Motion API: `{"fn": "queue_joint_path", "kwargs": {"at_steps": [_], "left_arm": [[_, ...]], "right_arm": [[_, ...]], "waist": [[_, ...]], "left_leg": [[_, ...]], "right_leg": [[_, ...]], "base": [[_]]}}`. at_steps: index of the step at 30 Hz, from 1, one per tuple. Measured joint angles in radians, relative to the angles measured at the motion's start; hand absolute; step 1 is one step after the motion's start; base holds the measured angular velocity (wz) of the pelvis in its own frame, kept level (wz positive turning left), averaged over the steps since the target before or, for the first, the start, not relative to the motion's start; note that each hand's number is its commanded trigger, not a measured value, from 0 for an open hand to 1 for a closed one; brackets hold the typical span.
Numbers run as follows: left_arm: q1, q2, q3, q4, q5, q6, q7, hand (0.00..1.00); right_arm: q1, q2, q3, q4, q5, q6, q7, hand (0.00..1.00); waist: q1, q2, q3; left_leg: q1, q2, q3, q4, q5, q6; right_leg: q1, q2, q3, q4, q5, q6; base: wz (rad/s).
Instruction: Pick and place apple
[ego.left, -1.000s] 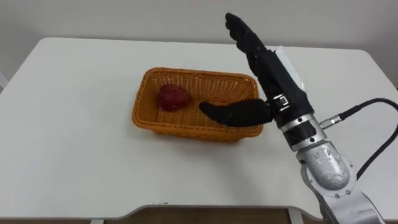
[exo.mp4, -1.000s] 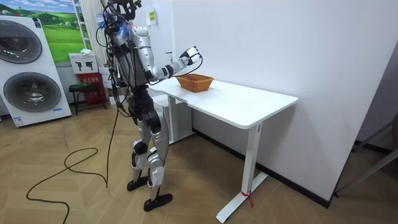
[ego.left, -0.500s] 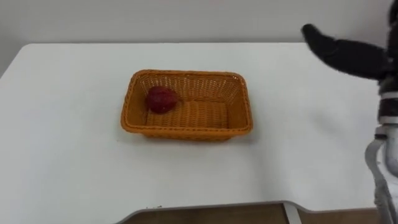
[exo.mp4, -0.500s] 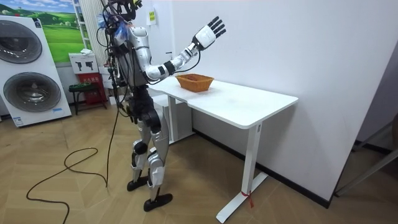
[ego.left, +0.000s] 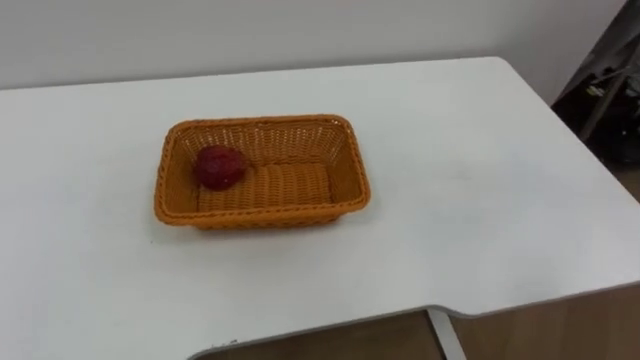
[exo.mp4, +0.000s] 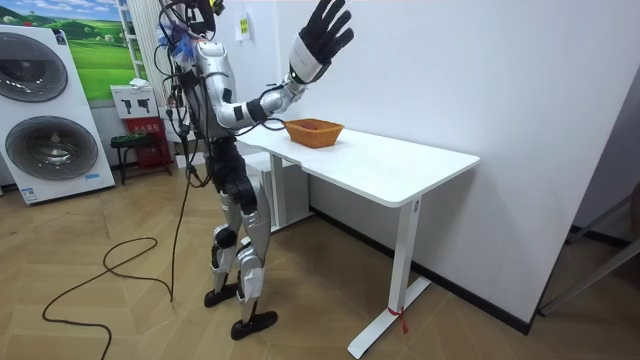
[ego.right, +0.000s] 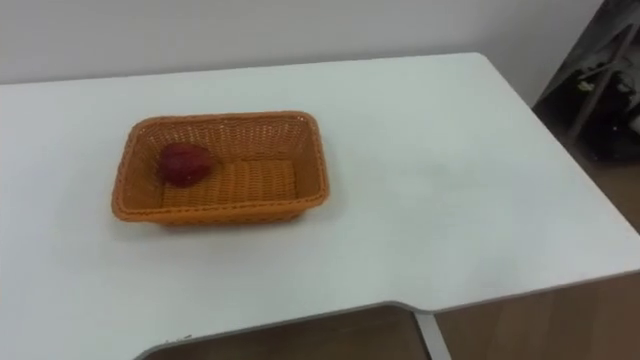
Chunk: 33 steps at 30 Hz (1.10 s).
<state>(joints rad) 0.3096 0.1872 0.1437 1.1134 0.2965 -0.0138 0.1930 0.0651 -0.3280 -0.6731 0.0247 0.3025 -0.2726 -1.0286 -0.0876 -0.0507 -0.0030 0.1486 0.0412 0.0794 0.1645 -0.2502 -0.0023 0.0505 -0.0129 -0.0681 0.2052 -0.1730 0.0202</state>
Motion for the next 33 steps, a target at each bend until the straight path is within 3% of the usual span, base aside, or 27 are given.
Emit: {"fn": "queue_joint_path", "kwargs": {"at_steps": [2,3,6,7,9,16,22,25,28,33], "left_arm": [[-0.001,0.003,0.002,-0.014,0.0,0.018,0.0,0.0],[0.002,0.003,0.004,-0.034,0.0,0.025,0.001,0.0],[0.008,0.001,0.014,-0.06,0.0,0.043,0.0,0.0],[0.007,0.001,0.017,-0.062,-0.001,0.055,-0.001,0.0],[0.006,0.001,0.02,-0.071,0.0,0.06,-0.005,0.0],[0.009,-0.019,0.031,-0.081,0.013,0.087,-0.042,0.0],[-0.006,-0.019,0.029,-0.072,0.022,0.101,-0.074,0.0],[-0.008,-0.026,0.026,-0.066,0.021,0.1,-0.073,0.0],[-0.012,-0.034,0.023,-0.063,0.022,0.099,-0.072,0.0],[-0.015,-0.038,-0.038,-0.062,0.022,0.1,-0.073,0.0]], "right_arm": [[0.034,0.0,-0.002,0.108,0.087,0.017,-0.005,0.0],[0.062,0.008,-0.002,0.185,0.141,0.038,0.005,0.0],[0.099,0.015,0.003,0.373,0.291,0.087,0.038,0.0],[0.108,0.017,0.007,0.461,0.325,0.1,0.062,0.0],[0.114,0.023,0.049,0.624,0.347,0.11,0.116,0.0],[0.125,0.11,0.285,1.112,0.311,0.256,0.405,0.0],[0.135,0.128,0.46,1.194,0.213,0.289,0.617,0.0],[0.13,0.147,0.517,1.201,0.176,0.29,0.711,0.0],[0.116,0.163,0.565,1.206,0.071,0.295,0.799,0.0],[0.085,0.171,0.679,1.206,-0.039,0.294,0.887,0.0]], "waist": [[-0.012,0.002,-0.0005],[-0.016,-0.002,-0.0082],[-0.015,0.006,-0.0071],[-0.016,0.013,-0.0104],[-0.014,0.019,-0.0088],[0.02,0.015,-0.0035],[0.066,0.02,0.0006],[0.065,0.028,0.0012],[0.07,0.037,0.0068],[0.091,0.048,0.011]], "left_leg": [[-0.008,0.0,0.0,0.0,0.0,0.0],[-0.018,0.0,0.0,0.001,0.0,0.0],[-0.019,-0.001,0.001,0.001,0.0,0.0],[-0.018,-0.001,0.001,0.001,0.0,0.0],[-0.016,0.0,0.001,0.001,0.0,0.0],[-0.004,-0.003,0.01,0.002,0.0,0.0],[0.002,0.0,0.025,-0.01,-0.001,0.001],[-0.002,0.0,0.0,-0.002,-0.001,0.001],[-0.002,0.0,0.0,-0.002,-0.001,0.001],[-0.002,0.0,0.0,-0.002,-0.001,0.001]], "right_leg": [[-0.003,0.0,0.0,0.0,0.0,0.0],[-0.014,-0.001,-0.001,0.001,0.0,0.0],[-0.017,-0.001,0.002,0.003,0.0,0.0],[-0.015,-0.001,0.002,0.001,0.0,0.0],[-0.012,0.0,0.007,0.001,0.0,0.0],[-0.014,-0.002,0.021,0.013,-0.007,0.003],[-0.026,0.004,0.036,0.014,-0.001,0.0],[-0.01,0.004,0.025,-0.003,0.004,0.001],[-0.001,0.002,0.012,-0.004,0.004,0.001],[0.003,0.002,0.01,-0.011,0.004,0.001]], "base": [[0.0],[0.0],[-0.01],[0.0],[-0.02],[-0.03],[-0.08],[0.12],[0.09],[0.0]]}}
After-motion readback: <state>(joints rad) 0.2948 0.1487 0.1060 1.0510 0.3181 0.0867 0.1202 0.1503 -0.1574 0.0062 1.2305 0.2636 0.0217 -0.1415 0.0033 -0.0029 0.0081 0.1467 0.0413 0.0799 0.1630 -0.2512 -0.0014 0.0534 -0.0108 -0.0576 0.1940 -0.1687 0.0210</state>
